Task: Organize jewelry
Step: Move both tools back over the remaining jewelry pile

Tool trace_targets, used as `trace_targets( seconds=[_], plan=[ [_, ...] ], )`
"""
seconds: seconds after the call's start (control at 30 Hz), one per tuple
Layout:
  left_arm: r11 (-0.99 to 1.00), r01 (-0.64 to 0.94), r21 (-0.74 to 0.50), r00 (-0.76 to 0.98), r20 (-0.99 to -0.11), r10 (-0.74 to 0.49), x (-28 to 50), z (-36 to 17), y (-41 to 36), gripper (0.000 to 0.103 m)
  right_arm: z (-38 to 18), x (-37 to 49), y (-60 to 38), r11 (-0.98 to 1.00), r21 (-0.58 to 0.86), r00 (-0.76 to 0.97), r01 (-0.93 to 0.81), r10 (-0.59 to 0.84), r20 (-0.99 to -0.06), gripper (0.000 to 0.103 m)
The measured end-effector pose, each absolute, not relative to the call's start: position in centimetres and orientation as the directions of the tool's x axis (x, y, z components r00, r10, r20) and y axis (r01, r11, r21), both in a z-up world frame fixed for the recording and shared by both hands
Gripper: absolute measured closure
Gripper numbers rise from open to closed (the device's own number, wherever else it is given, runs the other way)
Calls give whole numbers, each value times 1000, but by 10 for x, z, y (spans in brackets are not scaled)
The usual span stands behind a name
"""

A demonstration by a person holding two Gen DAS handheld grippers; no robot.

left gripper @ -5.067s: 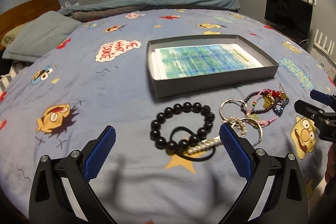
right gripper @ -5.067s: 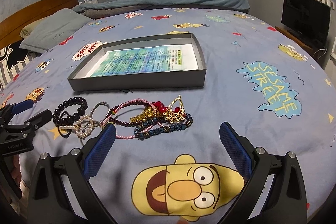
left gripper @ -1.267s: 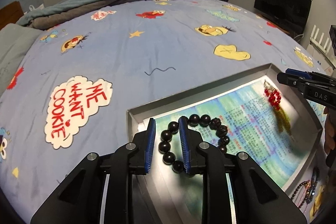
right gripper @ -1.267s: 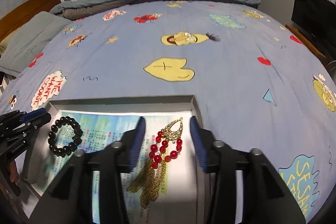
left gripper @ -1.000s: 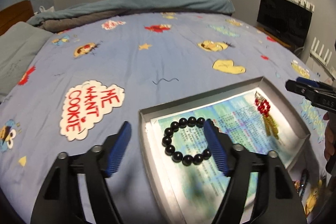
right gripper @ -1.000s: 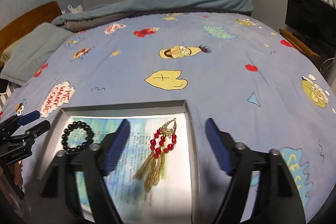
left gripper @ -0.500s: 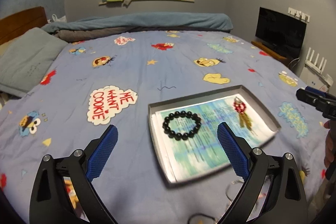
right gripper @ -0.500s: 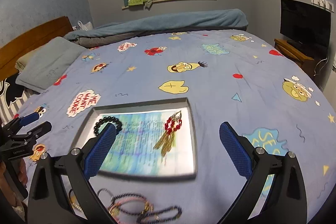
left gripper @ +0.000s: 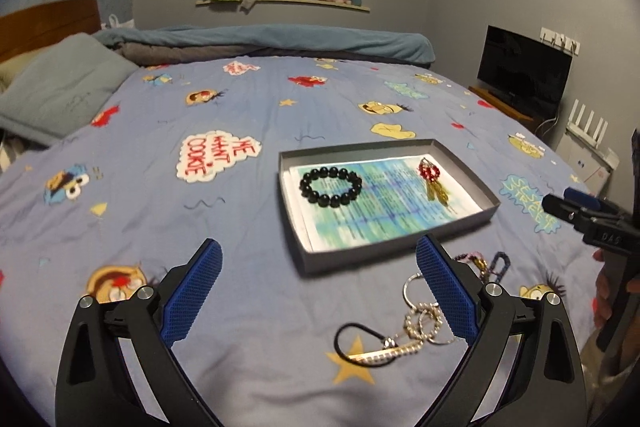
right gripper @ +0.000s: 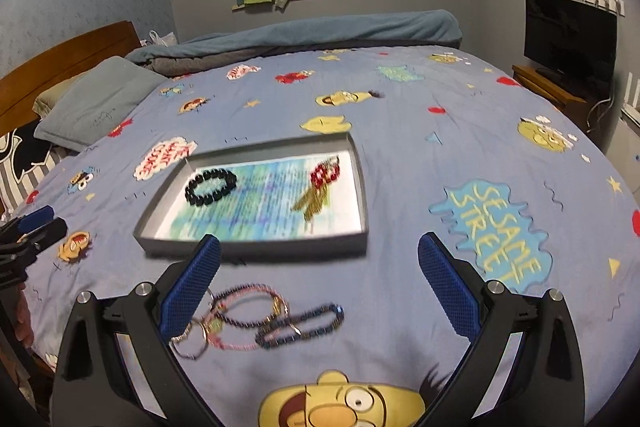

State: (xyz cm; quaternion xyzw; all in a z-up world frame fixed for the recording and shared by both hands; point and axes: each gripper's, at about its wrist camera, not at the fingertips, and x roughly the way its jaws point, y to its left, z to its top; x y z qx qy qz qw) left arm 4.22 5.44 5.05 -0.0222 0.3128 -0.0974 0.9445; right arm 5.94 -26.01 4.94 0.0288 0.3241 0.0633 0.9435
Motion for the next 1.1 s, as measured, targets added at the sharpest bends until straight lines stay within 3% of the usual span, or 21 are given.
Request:
trace_targets(
  seconds=[0.47,0.8,1.0,1.07,1.1],
  plan=[
    [982,188,-27,794,-584,-168,19,21,30,6,16,37,-248,996,6,809,-87,75,-583,6],
    [977,204,-62,751,-630,-197,16,-10,36,6,-14,32,-277,993,104,771,-49,104,-628,6],
    [983,184,-26,735,-660,-155,20,-22,42,8,-23,36,-287,992,125,754,-19,96,-650,6],
    [981,194,-27,729,-665,-163,22,-24,42,9,-24,37,-288,991,131,751,-16,98,-653,10],
    [979,199,-31,722,-671,-168,23,-26,42,15,-25,38,-287,991,131,749,-18,100,-655,16]
  ],
)
